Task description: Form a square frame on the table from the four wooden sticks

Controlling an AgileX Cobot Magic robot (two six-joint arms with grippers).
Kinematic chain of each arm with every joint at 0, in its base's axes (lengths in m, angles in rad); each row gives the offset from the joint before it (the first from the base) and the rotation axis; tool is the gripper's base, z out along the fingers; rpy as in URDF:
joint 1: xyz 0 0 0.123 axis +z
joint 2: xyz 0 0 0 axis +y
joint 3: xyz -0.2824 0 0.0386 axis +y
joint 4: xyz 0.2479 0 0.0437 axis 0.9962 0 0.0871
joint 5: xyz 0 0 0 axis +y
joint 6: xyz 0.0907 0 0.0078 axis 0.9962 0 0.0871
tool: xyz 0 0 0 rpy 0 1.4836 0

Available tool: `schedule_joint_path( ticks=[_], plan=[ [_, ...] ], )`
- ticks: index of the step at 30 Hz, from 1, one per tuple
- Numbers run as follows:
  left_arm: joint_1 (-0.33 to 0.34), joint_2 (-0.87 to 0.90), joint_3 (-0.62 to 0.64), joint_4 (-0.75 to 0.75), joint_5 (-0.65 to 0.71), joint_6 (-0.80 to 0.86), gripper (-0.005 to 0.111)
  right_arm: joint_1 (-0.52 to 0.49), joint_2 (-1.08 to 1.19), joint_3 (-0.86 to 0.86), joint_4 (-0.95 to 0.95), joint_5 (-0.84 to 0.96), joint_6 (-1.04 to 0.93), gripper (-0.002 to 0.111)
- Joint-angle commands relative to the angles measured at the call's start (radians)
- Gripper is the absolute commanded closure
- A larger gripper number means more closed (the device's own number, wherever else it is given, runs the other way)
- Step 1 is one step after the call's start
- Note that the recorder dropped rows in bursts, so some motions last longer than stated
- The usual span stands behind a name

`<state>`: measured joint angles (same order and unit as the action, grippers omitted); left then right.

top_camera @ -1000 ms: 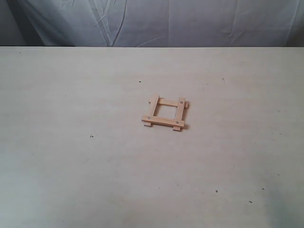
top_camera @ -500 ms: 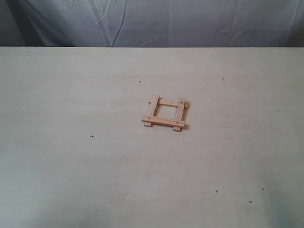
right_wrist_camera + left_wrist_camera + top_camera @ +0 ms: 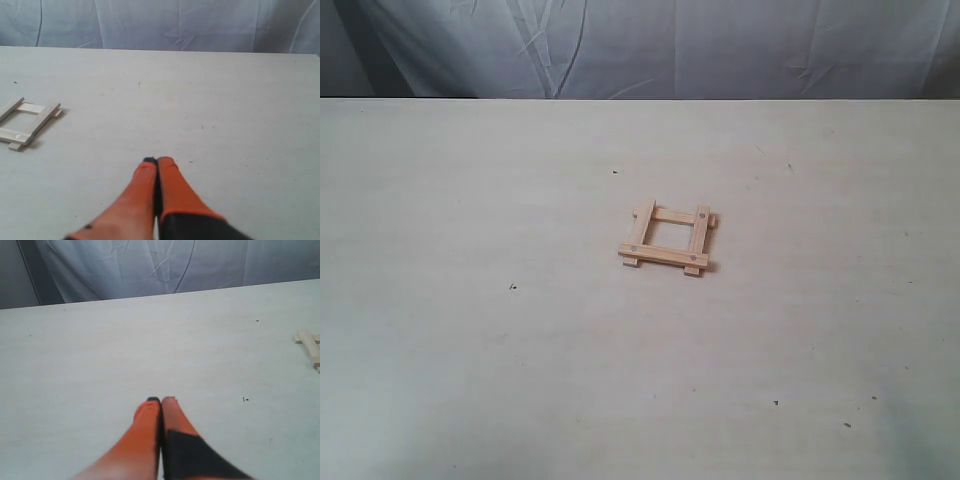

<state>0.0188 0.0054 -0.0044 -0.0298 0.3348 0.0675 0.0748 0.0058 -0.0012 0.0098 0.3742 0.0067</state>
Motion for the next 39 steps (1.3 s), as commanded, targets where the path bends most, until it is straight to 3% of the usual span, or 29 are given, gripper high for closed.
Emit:
schedule_joint_path(
  ticks=[1,39],
  plan=[
    [0.001,-0.005,0.004,-0.004,-0.013,-0.017,0.107,-0.005,-0.006,0.001,0.000,-0.014,-0.007,0.108],
    [0.001,-0.005,0.004,0.023,-0.013,-0.067,0.107,-0.005,-0.006,0.001,0.000,-0.012,-0.007,0.108]
  ],
)
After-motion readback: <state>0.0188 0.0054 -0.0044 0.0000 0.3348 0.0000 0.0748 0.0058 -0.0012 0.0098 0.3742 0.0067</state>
